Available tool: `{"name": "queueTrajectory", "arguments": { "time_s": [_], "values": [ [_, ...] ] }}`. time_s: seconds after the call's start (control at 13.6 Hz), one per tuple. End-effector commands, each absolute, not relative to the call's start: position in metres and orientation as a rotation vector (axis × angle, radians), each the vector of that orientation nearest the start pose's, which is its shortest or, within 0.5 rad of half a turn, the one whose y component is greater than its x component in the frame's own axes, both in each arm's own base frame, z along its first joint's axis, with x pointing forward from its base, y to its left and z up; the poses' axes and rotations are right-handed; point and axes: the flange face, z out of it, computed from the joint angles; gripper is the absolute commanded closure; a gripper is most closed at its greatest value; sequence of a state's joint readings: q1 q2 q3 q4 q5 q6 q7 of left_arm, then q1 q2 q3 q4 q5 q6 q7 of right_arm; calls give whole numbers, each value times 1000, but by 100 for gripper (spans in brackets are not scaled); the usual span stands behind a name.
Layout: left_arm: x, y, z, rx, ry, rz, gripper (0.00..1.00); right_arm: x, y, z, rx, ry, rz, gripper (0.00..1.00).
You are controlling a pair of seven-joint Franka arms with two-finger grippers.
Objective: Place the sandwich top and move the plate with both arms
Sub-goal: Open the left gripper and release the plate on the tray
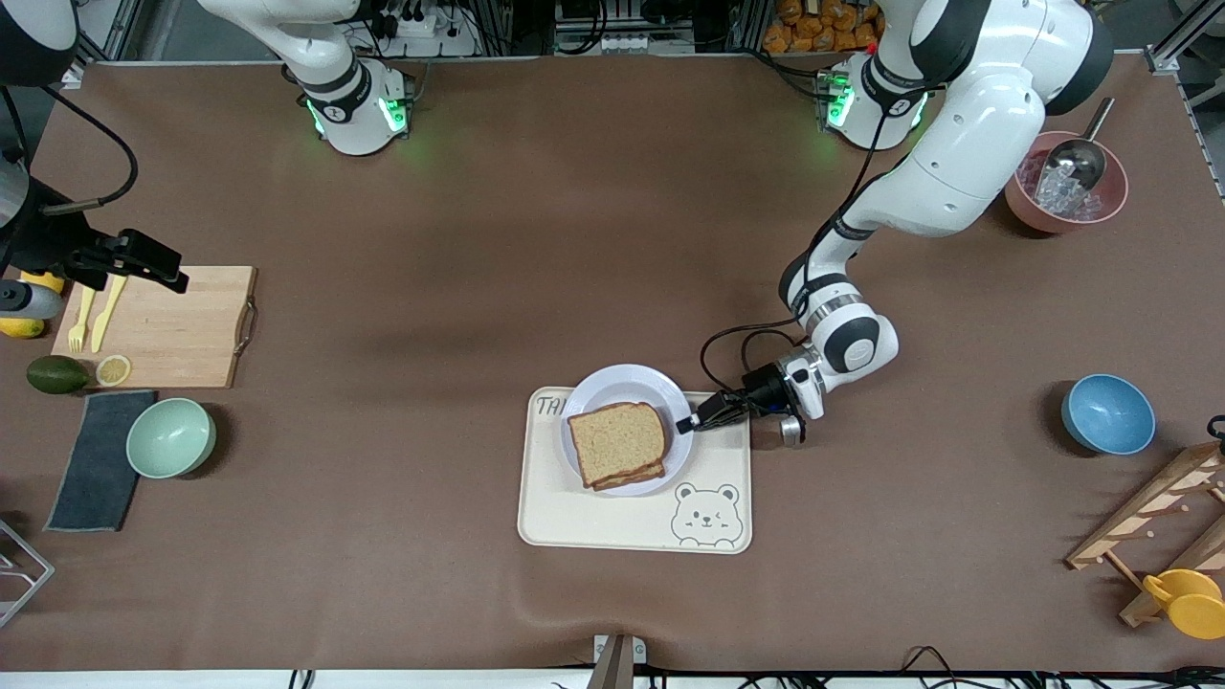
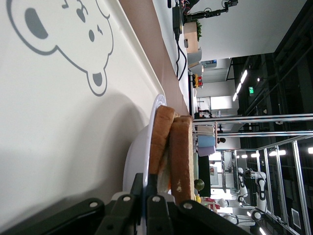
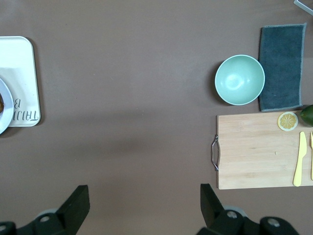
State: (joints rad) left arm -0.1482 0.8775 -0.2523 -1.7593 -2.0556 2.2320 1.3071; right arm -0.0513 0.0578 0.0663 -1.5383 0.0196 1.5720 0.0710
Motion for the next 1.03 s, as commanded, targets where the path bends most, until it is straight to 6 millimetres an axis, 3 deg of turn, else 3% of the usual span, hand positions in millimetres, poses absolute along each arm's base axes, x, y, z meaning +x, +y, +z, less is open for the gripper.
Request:
{"name": "queueTrajectory", "arguments": {
  "time_s": [0.0, 0.07, 0.44, 0.95],
  "values": [
    [591, -263, 80, 1761, 251, 387, 44, 574, 9, 612, -3114, 115, 40, 0],
    [598, -254, 85, 1759, 255, 405, 0, 574, 9, 612, -3116, 117, 40, 0],
    [610, -236, 105, 1751, 265, 443, 0, 574, 9, 612, -3116, 117, 42, 0],
    [607, -233, 131, 1811, 272, 466, 0, 574, 6, 611, -3114, 122, 45, 0]
  ]
}}
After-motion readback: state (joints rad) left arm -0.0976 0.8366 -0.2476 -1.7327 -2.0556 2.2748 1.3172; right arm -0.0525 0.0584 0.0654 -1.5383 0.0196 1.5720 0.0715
